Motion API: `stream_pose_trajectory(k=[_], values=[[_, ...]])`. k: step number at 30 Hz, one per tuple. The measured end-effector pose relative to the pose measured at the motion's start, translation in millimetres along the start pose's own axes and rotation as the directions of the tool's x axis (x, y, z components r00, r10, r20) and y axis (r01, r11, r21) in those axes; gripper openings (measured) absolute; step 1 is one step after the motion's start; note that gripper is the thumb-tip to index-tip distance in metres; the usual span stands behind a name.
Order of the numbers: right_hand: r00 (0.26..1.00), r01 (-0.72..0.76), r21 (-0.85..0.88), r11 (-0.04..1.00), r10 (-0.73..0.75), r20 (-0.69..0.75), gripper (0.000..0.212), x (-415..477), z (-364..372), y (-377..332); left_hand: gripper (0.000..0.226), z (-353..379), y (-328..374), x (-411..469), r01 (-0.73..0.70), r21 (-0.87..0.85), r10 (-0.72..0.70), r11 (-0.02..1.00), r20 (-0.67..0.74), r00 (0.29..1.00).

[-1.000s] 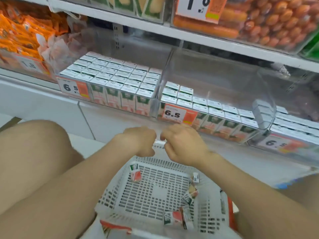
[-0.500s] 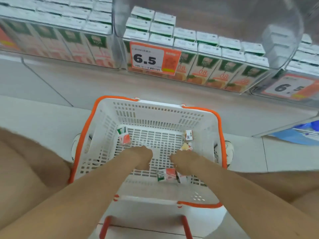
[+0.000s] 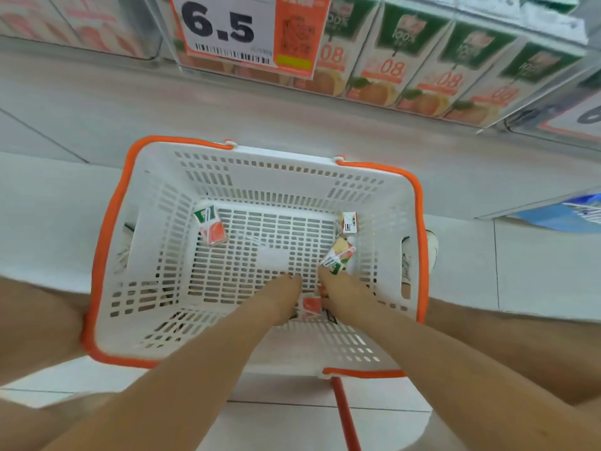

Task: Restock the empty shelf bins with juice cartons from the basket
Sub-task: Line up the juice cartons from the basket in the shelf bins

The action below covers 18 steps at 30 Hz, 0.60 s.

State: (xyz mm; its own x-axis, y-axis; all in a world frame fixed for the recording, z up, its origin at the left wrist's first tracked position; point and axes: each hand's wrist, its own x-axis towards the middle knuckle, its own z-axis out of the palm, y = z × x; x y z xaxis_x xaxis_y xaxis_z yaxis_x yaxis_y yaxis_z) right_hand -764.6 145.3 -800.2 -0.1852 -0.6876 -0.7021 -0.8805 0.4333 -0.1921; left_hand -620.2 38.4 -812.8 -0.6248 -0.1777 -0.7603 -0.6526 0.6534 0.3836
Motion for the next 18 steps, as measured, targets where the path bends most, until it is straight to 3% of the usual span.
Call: stream_pose_trajectory(k=[3, 6, 11, 16, 18], values=[[1.000, -0.014, 0.167, 0.986, 0.011, 0.018, 0.025, -7, -16, 13, 0.039, 1, 3, 1, 0.001, -0.042, -0.002, 0.999, -0.017, 1.000], [0.999, -0.049, 0.288, 0.956, 0.047, 0.015, 0.041, -14, -39, 19, 0.045, -7, -1, -1, -0.031, -0.095, 0.031, 0.995, 0.005, 0.999], [1.000, -0.023, 0.496, 0.868, 0.025, 0.003, 0.038, -22, -71, 14, 0.042, -40, -9, -24, 0.056, -0.112, -0.049, 0.992, 0.067, 0.997], [0.992, 0.104, 0.679, 0.726, -0.022, -0.127, 0.039, -53, -117, -21, 0.040, -88, -13, -68, 0.121, -0.215, -0.119, 0.969, 0.022, 0.993], [0.979, 0.155, 0.709, 0.688, -0.010, -0.204, 0.038, -68, -137, -38, 0.035, -108, -15, -87, 0.104, -0.339, -0.120, 0.935, -0.027, 0.992]])
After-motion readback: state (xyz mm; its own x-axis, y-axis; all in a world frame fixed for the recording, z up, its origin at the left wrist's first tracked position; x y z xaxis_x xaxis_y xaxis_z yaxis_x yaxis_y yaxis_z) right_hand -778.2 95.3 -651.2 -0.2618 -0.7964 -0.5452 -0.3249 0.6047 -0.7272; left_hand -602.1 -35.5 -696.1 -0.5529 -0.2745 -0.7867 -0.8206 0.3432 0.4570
